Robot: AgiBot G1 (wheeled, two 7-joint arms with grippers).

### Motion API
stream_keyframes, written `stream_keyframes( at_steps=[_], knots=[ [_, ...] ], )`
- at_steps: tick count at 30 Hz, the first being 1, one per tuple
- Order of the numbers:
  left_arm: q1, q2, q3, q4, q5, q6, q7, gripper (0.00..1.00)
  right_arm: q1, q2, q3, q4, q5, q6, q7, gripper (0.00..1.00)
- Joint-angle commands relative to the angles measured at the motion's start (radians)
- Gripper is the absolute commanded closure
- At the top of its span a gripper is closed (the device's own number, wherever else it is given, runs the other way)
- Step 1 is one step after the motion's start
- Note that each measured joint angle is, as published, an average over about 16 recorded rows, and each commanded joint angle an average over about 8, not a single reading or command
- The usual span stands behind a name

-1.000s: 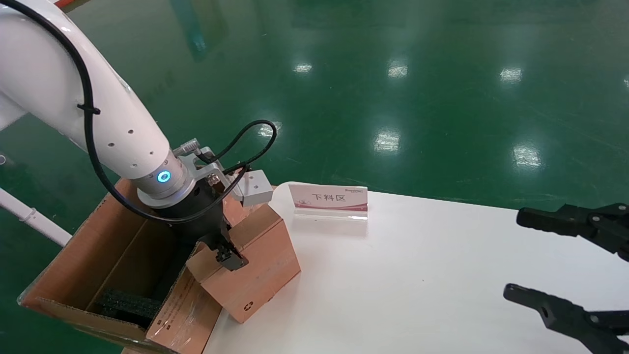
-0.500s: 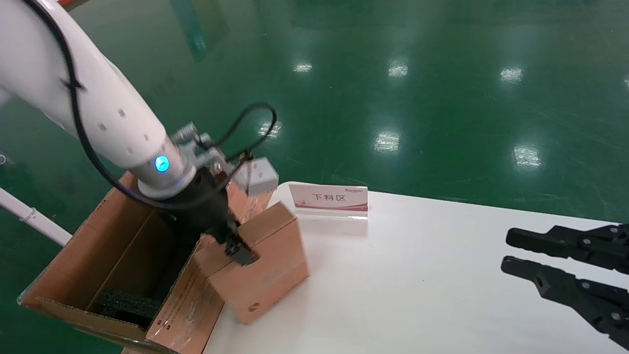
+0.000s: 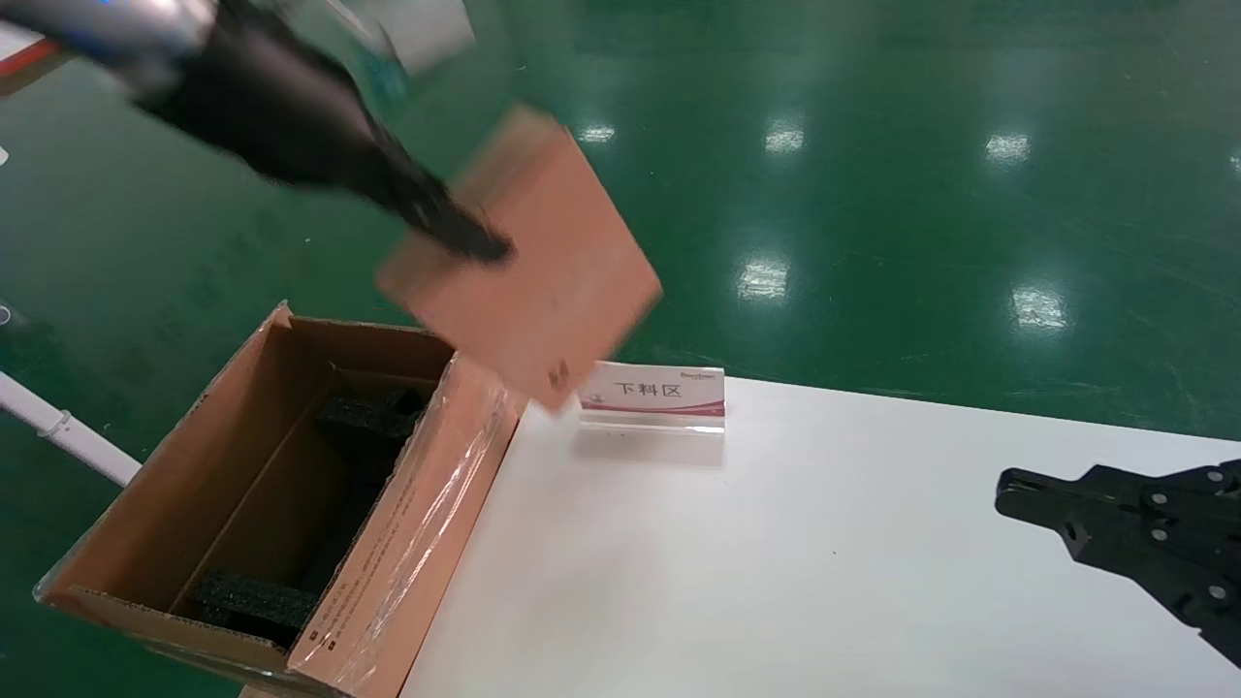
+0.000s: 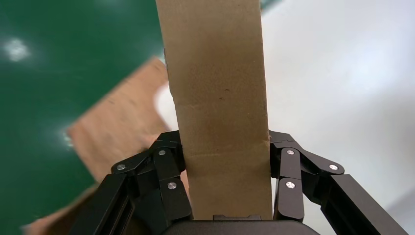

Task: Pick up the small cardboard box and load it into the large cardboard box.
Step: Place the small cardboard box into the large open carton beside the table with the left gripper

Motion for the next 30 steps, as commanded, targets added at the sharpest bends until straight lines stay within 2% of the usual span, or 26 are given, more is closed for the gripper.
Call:
stream_keyframes(
  at_steps=[1, 5, 8, 16, 22, 30],
  knots=[
    [-0.046, 0.002, -0.015, 0.061, 0.012, 0.013, 0.031, 1.0, 0.0, 0.0, 0.0, 0.0, 0.0, 0.0, 0.0, 1.0],
    [-0.119, 0.005, 0.019, 0.17, 0.034, 0.041, 0.099, 1.0, 0.0, 0.0, 0.0, 0.0, 0.0, 0.0, 0.0, 1.0],
    [-0.175, 0.003, 0.075, 0.23, 0.047, 0.052, 0.147, 1.0, 0.0, 0.0, -0.001, 0.0, 0.0, 0.0, 0.0, 0.98],
    [-0.327, -0.017, 0.267, 0.304, 0.074, 0.055, 0.239, 1.0, 0.0, 0.0, -0.001, 0.0, 0.001, 0.0, -0.001, 0.0],
    [-0.385, -0.042, 0.423, 0.28, 0.047, 0.057, 0.261, 1.0, 0.0, 0.001, -0.001, 0.0, 0.001, 0.001, -0.001, 0.0],
    [-0.407, -0.055, 0.644, 0.231, -0.054, 0.057, 0.213, 1.0, 0.0, 0.001, -0.002, 0.0, 0.001, 0.001, -0.001, 0.0]
  ],
)
